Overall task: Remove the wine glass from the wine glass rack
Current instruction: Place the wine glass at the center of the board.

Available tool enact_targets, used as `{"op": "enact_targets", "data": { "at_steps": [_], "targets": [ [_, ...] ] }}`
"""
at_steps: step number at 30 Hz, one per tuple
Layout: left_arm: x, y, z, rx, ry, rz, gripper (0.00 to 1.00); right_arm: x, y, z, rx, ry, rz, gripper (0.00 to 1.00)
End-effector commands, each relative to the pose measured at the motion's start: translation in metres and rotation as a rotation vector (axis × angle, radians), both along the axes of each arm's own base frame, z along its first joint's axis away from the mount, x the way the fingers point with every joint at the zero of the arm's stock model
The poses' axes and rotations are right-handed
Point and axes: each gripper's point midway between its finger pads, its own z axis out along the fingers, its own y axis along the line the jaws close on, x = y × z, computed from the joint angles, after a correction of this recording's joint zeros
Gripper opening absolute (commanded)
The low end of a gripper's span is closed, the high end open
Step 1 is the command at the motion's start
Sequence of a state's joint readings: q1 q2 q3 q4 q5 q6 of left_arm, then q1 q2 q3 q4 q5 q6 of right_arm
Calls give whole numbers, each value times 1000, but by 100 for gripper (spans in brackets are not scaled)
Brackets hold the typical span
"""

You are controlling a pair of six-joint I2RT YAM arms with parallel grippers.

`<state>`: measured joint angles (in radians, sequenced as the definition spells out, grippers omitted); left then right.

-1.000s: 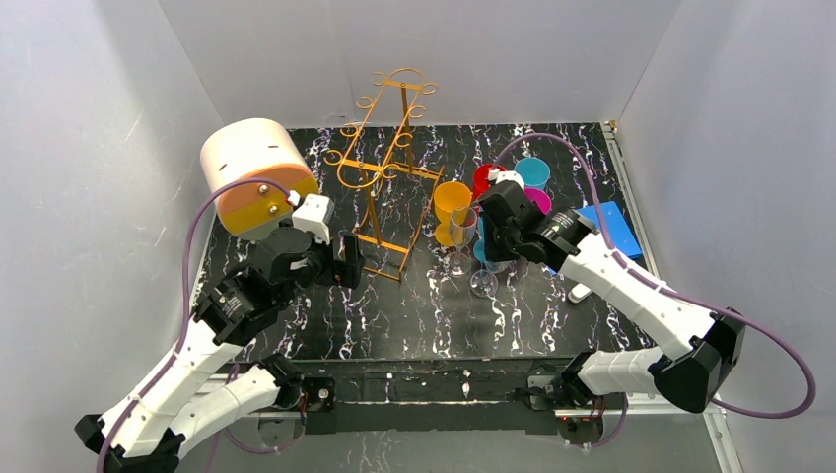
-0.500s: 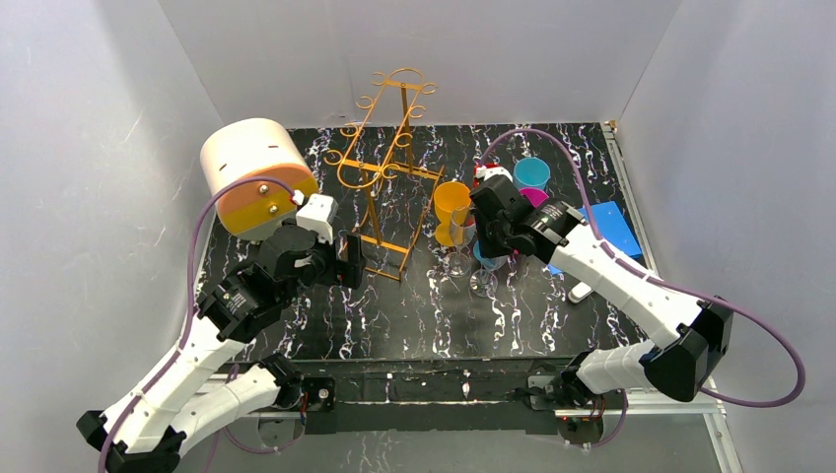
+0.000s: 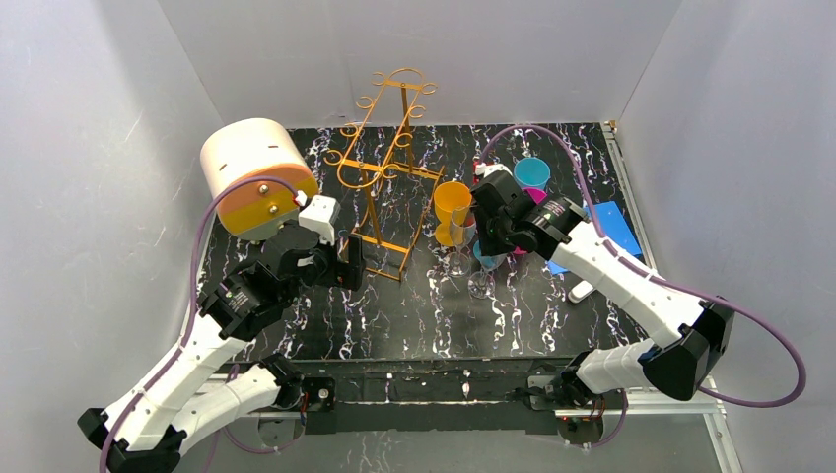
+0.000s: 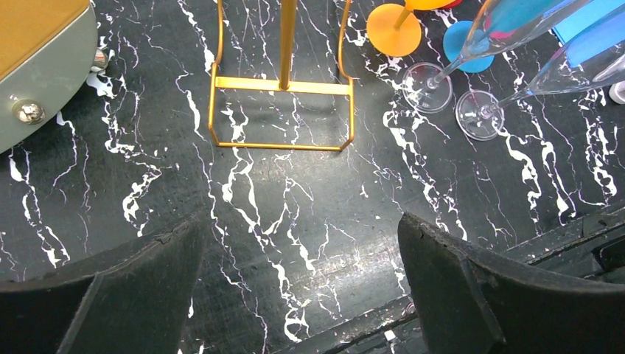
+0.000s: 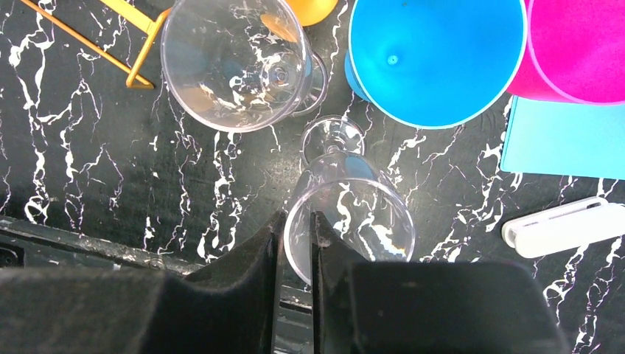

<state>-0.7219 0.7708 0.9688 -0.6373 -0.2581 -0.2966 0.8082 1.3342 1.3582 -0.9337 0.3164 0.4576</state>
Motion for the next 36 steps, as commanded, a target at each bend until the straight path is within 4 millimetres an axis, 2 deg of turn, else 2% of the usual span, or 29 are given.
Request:
{"op": "enact_targets", "data": {
  "at_steps": [1,10,17,23,28,32,36],
  "targets": [
    [2,10,1,37,-7,39,98,4,5,20,27,-38,21,26],
    [6,23,-15,104,30,115,98,4,7,35,51,-61,38,28],
    [14,46,-20,182,41,264,98,4,5,57,82,-103,35,30],
    [25,60,-13,199,59,305,98,9,-3,80,118,-196,7,44],
    [40,92,-3,189,75,398,98,17,-15,99,126,-301,-41,64],
    [52,110,0,180,111,468,98,27,-26,119,133,-401,-97,74],
    [69,121,16,91,103,557,99,37,-35,141,155,-489,-142,83]
  ]
}}
